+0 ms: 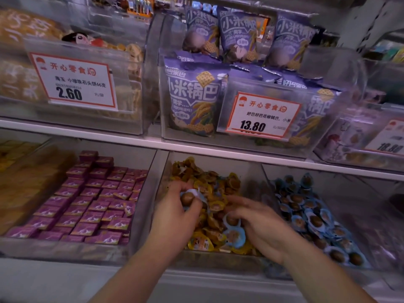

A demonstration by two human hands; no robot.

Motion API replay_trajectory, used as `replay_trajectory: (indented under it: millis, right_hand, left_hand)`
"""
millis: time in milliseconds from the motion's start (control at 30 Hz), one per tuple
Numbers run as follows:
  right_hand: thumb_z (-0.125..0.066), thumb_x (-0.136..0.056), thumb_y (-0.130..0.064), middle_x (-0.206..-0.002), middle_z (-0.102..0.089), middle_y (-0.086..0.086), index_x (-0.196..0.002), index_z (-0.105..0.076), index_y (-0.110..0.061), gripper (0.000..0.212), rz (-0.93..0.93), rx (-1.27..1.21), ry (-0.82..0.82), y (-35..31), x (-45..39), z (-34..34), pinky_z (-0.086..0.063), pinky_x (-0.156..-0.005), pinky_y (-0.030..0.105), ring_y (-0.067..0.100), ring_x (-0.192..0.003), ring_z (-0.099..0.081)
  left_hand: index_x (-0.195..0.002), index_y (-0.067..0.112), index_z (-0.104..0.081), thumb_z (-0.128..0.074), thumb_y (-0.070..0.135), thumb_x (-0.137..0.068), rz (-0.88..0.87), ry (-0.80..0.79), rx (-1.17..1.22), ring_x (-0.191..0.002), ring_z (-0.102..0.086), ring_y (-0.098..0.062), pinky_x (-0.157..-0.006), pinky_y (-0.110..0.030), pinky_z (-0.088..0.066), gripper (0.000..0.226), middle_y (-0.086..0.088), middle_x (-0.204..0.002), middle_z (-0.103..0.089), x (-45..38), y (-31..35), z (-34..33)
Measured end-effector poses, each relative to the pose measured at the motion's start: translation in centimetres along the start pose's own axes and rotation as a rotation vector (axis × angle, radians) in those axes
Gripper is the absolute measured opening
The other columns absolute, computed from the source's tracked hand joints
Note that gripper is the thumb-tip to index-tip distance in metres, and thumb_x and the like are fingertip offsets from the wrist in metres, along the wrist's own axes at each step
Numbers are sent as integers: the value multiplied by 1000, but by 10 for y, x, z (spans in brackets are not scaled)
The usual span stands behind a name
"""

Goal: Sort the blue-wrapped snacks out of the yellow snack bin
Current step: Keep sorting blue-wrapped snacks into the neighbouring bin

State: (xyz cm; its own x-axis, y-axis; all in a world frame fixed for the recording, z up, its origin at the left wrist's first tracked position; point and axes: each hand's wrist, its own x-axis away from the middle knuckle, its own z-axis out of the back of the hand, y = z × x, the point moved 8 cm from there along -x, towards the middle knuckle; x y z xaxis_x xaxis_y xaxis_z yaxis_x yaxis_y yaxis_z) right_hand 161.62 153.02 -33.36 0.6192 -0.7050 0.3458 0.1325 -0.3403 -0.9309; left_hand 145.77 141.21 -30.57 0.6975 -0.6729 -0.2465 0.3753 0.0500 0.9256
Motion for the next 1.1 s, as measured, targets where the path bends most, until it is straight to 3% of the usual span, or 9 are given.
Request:
replay_trajectory:
  millis: [167, 333, 467, 533, 633, 733, 867, 1000, 1100]
  right_hand:
    - [-60, -95, 1, -113, -74, 1, -121, -64, -23, 36, 139, 279, -38, 1, 3, -2, -50, -104, 37, 14, -110, -68]
    - [-55, -97, -12, -99, -71, -14, -112, -67, -40, 33, 540, 859, 88, -42, 14, -2, -54, -81, 19, 2, -91, -68]
    - [-52, -97, -22, -97, -72, -7, -106, -60, -51, 32, 444, 941, -73, -40, 17, -3, -58, -74, 34, 19, -82, -70]
    - [-54, -96, -33, -102, -65, -15, -119, -61, -44, 26, 376, 1067, -213, -26, 19, -10, -52, -71, 20, 8, -84, -64]
    - [-63, -88, -54, -114, -50, -23, -133, -56, -36, 49, 382, 1200, -256, -16, 20, -12, -36, -79, 7, -5, -102, -46]
    - [-71, -86, -45, -120, -59, -23, -125, -61, -36, 41, 411, 1138, -185, -21, 21, -9, -41, -83, 8, -8, -102, -50]
    - [-72, -87, -35, -97, -66, -22, -109, -71, -34, 22, 466, 923, -16, -32, 21, 0, -50, -72, 9, -6, -93, -61]
    - [-64, -94, -15, -85, -75, 2, -98, -78, -20, 15, 218, 17, 141, -27, 13, 18, -48, -44, 27, 16, -69, -69]
    - [-51, -98, -24, -96, -72, 14, -112, -74, -6, 33, -62, -416, -91, -12, 16, -16, -45, -45, 27, 21, -67, -67]
  left_hand:
    - [-93, 38, -57, -63, 25, -91, -151, -91, -183, -77, -61, 0, -64, -28, -50, 14, 18, -84, -62, 2, 11, -12]
    - [-110, 27, -63, -59, 21, -93, -457, -168, -466, -102, -58, -12, -84, -34, -50, 18, 12, -114, -58, -4, 31, -28]
    - [-114, 30, -61, -61, 27, -94, -440, -406, -540, -106, -58, -13, -84, -31, -46, 20, 14, -111, -58, -12, 20, -54]
    - [-113, 32, -60, -61, 30, -93, -435, -441, -565, -99, -58, -12, -80, -31, -46, 20, 16, -101, -58, -11, 16, -60]
    - [-115, 31, -64, -66, 25, -90, -427, -372, -526, -96, -59, -6, -77, -22, -46, 26, 15, -106, -65, -13, 16, -55]
    - [-112, 32, -68, -70, 14, -87, -403, -294, -485, -92, -57, 1, -75, -9, -44, 31, 19, -102, -63, -14, 19, -44]
    - [-107, 28, -72, -67, 1, -86, -253, -127, -267, -84, -63, 2, -71, -9, -46, 34, 18, -94, -67, -17, 23, -23]
    - [-107, 17, -71, -66, -1, -89, 95, -104, 472, -81, -73, -12, -75, -20, -57, 26, 1, -81, -75, -12, 21, -30]
    - [-107, 16, -69, -65, 0, -91, 105, -101, 610, -94, -74, -22, -80, -28, -59, 24, -8, -96, -77, -2, 31, -45]
